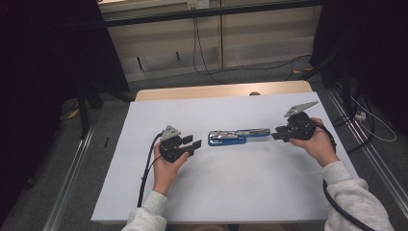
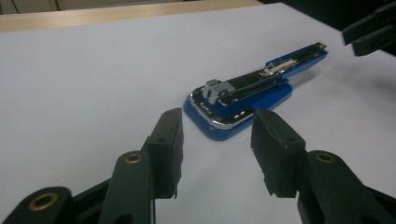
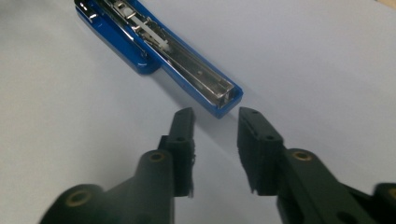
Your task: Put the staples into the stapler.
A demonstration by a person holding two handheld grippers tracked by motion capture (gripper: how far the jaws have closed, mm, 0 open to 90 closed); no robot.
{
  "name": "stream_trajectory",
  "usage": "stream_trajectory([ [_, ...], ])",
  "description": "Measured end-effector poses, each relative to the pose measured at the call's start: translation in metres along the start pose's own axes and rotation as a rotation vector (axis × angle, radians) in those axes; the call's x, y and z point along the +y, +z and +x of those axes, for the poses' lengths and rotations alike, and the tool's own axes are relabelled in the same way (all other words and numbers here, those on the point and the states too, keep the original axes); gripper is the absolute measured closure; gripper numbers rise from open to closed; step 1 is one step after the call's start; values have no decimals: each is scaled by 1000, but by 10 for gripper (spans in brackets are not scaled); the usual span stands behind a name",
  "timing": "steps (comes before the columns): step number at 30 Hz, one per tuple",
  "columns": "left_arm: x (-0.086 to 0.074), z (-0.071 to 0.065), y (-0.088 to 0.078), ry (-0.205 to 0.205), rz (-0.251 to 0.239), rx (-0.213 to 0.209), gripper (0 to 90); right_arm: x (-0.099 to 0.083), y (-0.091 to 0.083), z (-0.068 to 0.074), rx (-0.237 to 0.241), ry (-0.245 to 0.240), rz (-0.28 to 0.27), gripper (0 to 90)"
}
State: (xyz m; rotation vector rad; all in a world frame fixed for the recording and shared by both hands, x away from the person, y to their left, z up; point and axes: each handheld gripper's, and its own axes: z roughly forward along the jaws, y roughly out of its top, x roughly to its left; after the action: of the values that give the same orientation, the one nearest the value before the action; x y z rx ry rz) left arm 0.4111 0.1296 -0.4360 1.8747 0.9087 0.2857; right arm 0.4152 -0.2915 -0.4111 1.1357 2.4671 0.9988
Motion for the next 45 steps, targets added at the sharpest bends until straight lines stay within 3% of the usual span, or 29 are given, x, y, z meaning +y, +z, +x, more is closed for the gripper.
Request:
stream_trajectory([
  [3, 0, 0, 8, -7, 27, -5, 650, -2, 2, -1, -7, -3, 10, 752],
  [4, 0, 1, 10, -5, 38, -12, 731, -4, 2, -2, -13, -3, 9, 791],
  [14, 2, 3, 32, -1, 104, 15, 882, -9, 7, -5, -21, 10, 4, 900],
  [23, 3, 7, 41, -14, 135, 37, 898, -11, 14, -6, -46, 30, 11, 900],
  [31, 5, 8, 49, -22, 168, 25, 900, -13, 21, -8, -61, 38, 29, 900],
  [38, 4, 8, 54, -2, 203, 35, 900, -14, 26, -8, -64, 28, 48, 900],
  [42, 4, 7, 55, 16, 231, 15, 900, -13, 29, -8, -61, 36, 44, 900],
  [45, 4, 4, 58, 34, 228, 27, 900, -12, 32, -7, -55, 26, 51, 900],
])
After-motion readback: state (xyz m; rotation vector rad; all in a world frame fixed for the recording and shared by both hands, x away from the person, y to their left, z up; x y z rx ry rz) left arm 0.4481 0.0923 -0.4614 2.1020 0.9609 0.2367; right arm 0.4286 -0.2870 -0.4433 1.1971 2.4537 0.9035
